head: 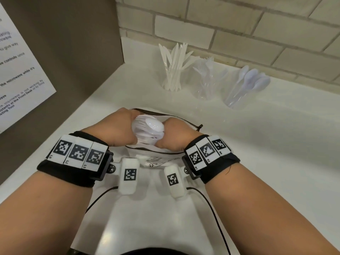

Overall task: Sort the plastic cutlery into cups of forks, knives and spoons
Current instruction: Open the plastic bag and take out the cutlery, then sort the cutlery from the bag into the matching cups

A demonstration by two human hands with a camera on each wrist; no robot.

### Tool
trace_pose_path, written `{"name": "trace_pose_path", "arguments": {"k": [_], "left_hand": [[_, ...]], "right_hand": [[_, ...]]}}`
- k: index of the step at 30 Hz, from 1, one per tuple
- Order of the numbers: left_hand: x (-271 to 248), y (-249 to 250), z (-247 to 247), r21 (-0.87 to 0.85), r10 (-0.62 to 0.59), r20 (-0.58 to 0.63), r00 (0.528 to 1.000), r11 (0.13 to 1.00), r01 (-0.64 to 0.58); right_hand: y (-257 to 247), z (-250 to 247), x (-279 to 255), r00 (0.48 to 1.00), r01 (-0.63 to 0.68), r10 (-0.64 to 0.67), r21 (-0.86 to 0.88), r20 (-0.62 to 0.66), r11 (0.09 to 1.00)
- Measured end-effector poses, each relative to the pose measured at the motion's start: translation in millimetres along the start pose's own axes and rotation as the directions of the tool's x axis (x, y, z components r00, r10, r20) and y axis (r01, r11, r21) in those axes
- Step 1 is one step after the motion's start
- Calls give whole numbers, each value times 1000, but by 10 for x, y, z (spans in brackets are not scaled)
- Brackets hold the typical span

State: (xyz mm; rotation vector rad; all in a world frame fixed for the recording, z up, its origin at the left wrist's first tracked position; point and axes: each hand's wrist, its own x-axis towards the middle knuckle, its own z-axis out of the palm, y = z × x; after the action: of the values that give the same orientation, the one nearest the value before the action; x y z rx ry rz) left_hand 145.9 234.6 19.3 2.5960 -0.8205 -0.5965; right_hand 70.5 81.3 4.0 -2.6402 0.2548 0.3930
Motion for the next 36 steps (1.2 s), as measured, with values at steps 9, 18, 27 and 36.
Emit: {"name": "trace_pose_path", "arguments": {"k": [9,18,27,36], "left_hand": [[17,-62,-160,-247,-149,-37,988,960,135],[58,-56,-45,-82,10,-79,997,997,-17],[-187,300,-81,-708,202,-512,835,452,-543],[-130,555,34,-943,23,301,953,-139,301]], "right_hand": [[16,-145,-102,992,115,-117,36,51,993],[59,-188,-162,949,223,19,711,-315,667],[-62,-478,-210,888,421,172,904,-427,70],[-397,-838,-330,790,586,221,811,-571,1]]}}
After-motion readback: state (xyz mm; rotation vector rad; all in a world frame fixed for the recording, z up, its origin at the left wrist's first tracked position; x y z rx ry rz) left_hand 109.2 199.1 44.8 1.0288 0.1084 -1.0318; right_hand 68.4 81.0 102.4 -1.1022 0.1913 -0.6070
